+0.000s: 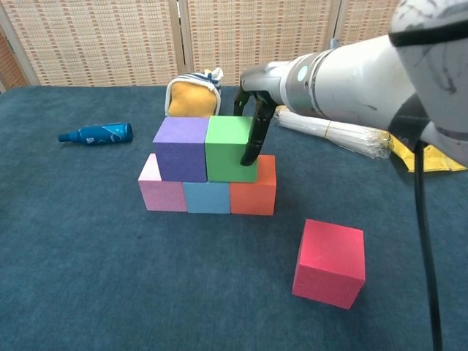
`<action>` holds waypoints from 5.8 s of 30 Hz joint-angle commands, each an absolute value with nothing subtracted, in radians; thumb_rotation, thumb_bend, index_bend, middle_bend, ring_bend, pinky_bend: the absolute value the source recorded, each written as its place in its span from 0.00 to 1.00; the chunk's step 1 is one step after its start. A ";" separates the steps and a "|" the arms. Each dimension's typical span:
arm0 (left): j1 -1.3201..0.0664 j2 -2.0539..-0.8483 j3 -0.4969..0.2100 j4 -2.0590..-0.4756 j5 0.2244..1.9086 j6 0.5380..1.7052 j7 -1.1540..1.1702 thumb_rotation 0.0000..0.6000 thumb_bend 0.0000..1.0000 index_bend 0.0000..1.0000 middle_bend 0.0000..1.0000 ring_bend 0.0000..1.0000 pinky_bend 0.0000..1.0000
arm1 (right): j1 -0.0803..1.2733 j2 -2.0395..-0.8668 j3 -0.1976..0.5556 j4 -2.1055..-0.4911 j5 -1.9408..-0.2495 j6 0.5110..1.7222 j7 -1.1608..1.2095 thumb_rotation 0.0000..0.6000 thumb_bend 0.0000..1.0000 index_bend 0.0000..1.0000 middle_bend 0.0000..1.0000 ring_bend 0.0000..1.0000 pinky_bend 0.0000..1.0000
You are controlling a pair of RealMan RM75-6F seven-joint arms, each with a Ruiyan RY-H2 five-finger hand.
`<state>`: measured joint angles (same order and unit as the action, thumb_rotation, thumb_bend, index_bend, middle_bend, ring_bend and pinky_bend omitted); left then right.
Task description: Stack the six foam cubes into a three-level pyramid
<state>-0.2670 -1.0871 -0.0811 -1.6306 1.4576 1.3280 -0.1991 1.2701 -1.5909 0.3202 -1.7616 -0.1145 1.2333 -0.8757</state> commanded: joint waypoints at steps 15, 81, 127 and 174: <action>-0.266 -1.093 -0.080 -1.616 1.461 1.327 -0.213 1.00 0.30 0.05 0.00 0.00 0.08 | 1.263 -1.620 0.336 -1.741 -0.119 1.241 -0.905 1.00 0.10 0.53 0.18 0.00 0.00; -0.305 -1.062 -0.084 -1.650 1.571 1.352 -0.137 1.00 0.30 0.05 0.00 0.00 0.09 | 1.011 -1.338 0.319 -1.999 -0.395 1.220 -0.695 1.00 0.11 0.00 0.11 0.00 0.00; -0.323 -1.109 -0.050 -1.612 1.535 1.300 -0.228 1.00 0.30 0.07 0.00 0.00 0.15 | 0.630 -1.482 -0.015 -2.004 -0.923 1.102 -0.636 1.00 0.07 0.11 0.20 0.06 0.16; -0.322 -1.062 -0.054 -1.675 1.506 1.285 -0.180 1.00 0.30 0.05 0.00 0.00 0.14 | 1.064 -0.856 0.327 -2.084 -0.708 0.578 -0.226 1.00 0.24 0.53 0.27 0.11 0.17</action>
